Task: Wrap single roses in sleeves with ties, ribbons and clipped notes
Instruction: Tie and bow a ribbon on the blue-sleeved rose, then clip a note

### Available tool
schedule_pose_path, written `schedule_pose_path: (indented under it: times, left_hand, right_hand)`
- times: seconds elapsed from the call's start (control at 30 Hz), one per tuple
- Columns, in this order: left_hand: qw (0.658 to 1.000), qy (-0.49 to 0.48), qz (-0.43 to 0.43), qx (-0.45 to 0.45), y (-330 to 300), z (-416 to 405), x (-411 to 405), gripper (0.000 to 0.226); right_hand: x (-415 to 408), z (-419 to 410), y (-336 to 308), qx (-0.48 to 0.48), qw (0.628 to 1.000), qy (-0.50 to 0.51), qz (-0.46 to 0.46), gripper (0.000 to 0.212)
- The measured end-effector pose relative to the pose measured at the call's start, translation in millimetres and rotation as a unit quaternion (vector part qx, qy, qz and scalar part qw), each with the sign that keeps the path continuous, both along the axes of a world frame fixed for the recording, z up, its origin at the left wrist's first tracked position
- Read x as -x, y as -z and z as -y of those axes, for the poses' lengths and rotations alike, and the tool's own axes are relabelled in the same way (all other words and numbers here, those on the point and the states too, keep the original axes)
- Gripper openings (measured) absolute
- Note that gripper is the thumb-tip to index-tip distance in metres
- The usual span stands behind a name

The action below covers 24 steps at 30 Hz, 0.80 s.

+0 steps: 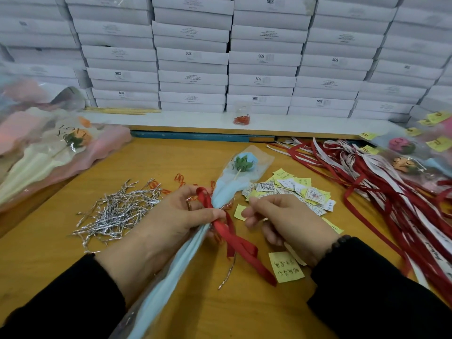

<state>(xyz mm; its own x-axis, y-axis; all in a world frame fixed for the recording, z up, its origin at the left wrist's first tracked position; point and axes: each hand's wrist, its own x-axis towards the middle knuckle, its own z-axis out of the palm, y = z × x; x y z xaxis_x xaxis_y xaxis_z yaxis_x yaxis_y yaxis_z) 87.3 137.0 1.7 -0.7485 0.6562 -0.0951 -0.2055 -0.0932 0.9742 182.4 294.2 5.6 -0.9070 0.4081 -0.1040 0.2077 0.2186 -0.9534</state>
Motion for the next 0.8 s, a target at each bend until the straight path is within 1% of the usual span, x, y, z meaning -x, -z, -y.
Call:
schedule_pose_path:
  times: [0.1, 0.2, 0.27, 0.33, 0.47, 0.53, 0.6, 0.7, 0.8]
  left_hand:
    - [0.999, 0.035, 0.013, -0.003, -3.6, 3.3, -0.9, 0.064]
    - [0.997, 0.072, 0.011, 0.006, -7.0, 6.9, -1.1, 0.065]
    - [0.995, 0.093, 0.002, 0.024, -9.5, 9.2, -1.9, 0.064]
    - [0.992, 0.118, -0.007, 0.045, -11.8, 11.9, -3.7, 0.061]
    - [0.978, 0.170, -0.043, 0.114, -19.3, 18.5, -3.3, 0.052]
    - [0.969, 0.184, -0.068, 0.152, -26.2, 19.9, -2.2, 0.048]
    - [0.965, 0.185, -0.080, 0.167, -31.2, 18.4, -1.2, 0.046]
    - [0.963, 0.178, -0.082, 0.184, -32.7, 18.2, 2.3, 0.040]
    - [0.958, 0.199, -0.071, 0.195, -31.0, 27.3, 8.3, 0.030]
  right_hand:
    - [7.2, -1.4, 3.5, 0.102, 0.994, 0.038, -0.012, 0.032]
    - [14.0, 1.2, 1.1, 0.219, 0.973, 0.055, -0.043, 0.030]
    - [16.5, 1.9, -0.8, 0.265, 0.960, 0.063, -0.061, 0.026]
    - [17.1, 2.7, -2.2, 0.289, 0.951, 0.078, -0.079, 0.022]
    - [16.8, 8.0, -2.0, 0.299, 0.943, 0.081, -0.119, 0.009]
    - [16.5, 14.5, -0.4, 0.293, 0.945, 0.058, -0.129, 0.007]
    - [15.9, 23.3, 2.1, 0.288, 0.948, 0.025, -0.134, 0.005]
    - [15.5, 34.2, 8.0, 0.269, 0.955, -0.015, -0.126, 0.010]
    - [17.9, 31.0, 9.8, 0.211, 0.972, 0.005, -0.101, 0.022]
